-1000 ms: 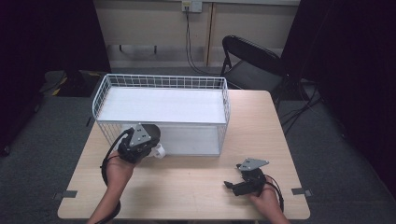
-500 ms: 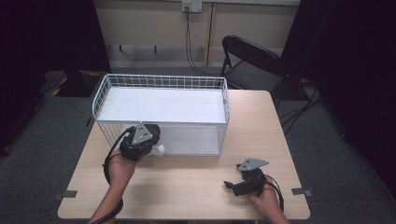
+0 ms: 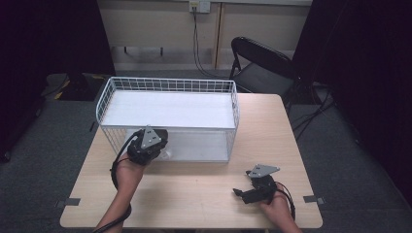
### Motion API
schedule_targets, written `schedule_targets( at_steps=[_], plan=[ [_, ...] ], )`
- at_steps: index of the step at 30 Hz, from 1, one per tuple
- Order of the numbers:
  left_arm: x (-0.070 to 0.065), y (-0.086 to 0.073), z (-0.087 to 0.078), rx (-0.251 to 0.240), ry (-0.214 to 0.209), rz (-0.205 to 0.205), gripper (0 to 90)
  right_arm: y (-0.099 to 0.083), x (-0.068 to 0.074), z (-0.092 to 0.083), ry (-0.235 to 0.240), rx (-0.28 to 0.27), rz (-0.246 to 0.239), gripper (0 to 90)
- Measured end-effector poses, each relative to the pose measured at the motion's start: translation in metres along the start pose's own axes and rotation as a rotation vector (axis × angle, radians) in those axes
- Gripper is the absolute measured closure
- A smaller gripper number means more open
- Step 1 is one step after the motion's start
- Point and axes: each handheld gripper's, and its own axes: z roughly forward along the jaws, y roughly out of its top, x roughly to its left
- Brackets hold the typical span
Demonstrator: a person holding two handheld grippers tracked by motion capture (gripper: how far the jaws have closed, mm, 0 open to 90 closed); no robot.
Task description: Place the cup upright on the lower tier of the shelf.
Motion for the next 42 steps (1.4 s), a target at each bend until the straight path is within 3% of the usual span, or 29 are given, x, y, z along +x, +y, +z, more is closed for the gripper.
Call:
schedule_targets(
  at_steps=[15, 21, 26, 38, 42],
  plan=[
    [0.0001, 0.0002, 0.0072, -0.001, 0.029, -0.003, 87.7, 0.0000, -0.0002, 0.0000, 0.001, 0.000, -0.001, 12.5],
    [0.0002, 0.0028, 0.0051, -0.014, 0.061, 0.011, 88.3, 0.0001, -0.0003, 0.0001, 0.000, 0.000, -0.001, 12.6],
    [-0.0021, 0.0036, 0.0054, -0.007, 0.055, 0.035, 88.4, 0.0001, -0.0004, 0.0001, 0.000, 0.000, -0.001, 12.6],
    [-0.0033, 0.0010, 0.0047, -0.021, 0.064, 0.023, 87.1, 0.0001, -0.0004, 0.0002, 0.000, 0.000, 0.000, 12.6],
    [-0.0026, -0.0002, 0.0039, -0.026, 0.074, -0.001, 74.1, 0.0001, -0.0003, 0.0002, 0.000, 0.000, 0.000, 12.6]
  ],
)
